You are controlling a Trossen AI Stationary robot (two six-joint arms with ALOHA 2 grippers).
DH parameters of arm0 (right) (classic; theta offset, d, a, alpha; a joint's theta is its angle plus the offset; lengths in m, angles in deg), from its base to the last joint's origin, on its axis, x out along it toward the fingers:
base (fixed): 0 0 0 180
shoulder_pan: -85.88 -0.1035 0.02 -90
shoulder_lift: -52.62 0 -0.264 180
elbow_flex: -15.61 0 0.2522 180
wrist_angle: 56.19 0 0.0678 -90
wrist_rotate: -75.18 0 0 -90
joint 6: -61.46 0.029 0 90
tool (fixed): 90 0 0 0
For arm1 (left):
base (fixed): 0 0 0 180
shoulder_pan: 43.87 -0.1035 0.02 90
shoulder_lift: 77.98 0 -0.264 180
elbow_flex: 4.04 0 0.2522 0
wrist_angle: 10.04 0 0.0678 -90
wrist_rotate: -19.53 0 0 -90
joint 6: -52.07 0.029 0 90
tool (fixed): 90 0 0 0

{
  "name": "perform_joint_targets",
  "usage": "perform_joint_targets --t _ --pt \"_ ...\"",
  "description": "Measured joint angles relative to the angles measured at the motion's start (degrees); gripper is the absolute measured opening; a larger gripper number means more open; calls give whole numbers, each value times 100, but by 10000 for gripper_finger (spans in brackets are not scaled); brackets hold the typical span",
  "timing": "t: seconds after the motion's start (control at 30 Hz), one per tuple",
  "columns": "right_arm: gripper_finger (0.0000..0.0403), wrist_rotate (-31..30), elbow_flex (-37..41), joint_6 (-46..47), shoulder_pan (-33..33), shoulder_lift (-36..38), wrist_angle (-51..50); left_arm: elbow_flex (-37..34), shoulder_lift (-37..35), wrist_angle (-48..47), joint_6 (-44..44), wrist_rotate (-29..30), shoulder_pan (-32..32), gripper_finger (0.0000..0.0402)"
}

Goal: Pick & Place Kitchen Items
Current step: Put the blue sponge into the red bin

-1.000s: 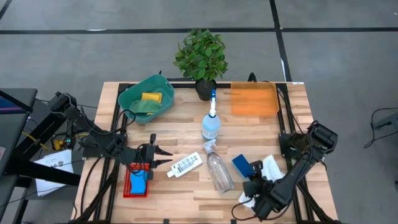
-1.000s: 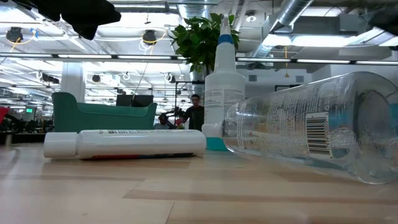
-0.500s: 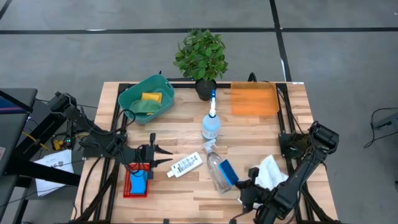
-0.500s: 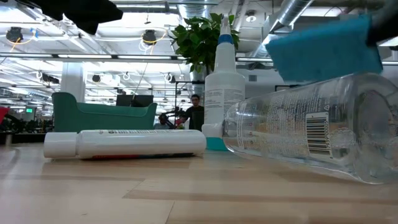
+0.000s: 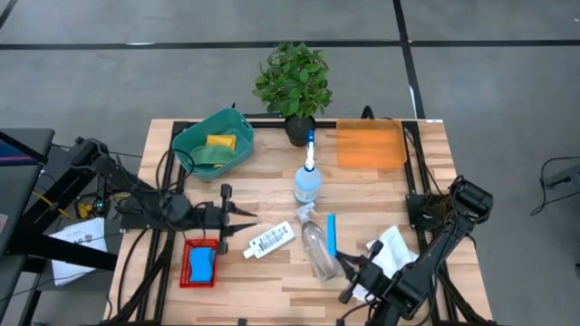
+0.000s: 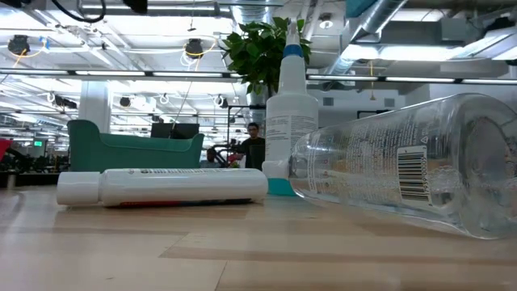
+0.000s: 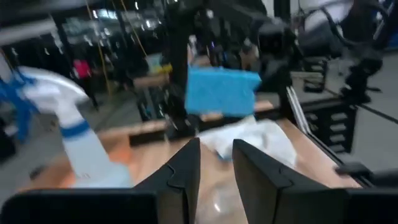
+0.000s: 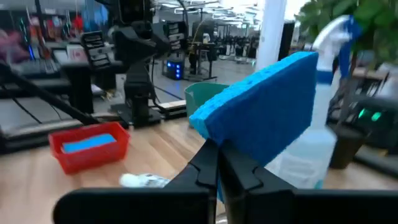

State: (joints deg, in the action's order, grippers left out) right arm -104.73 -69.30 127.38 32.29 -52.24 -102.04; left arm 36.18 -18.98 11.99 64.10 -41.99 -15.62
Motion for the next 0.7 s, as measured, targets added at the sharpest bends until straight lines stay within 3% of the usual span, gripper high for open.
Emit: perform_joint_targets --t 0.13,0.27,0.4,0.57,0.7 --pt "0 -13 0 202 66 -27 304 1 2 358 170 -774 -453 90" --pt "0 -15 0 -776 101 -39 987 0 53 611 96 -1809 -900 90" --pt "0 153 -3 -2490 166 -39 2251 2 422 1146 78 -2364 -1206 90" --pt "0 987 -4 -5218 450 -38 3941 26 1004 1722 69 -2469 -1350 90" --pt "0 2047 -4 -7208 699 3 5359 26 1157 1693 60 -2484 -1349 90"
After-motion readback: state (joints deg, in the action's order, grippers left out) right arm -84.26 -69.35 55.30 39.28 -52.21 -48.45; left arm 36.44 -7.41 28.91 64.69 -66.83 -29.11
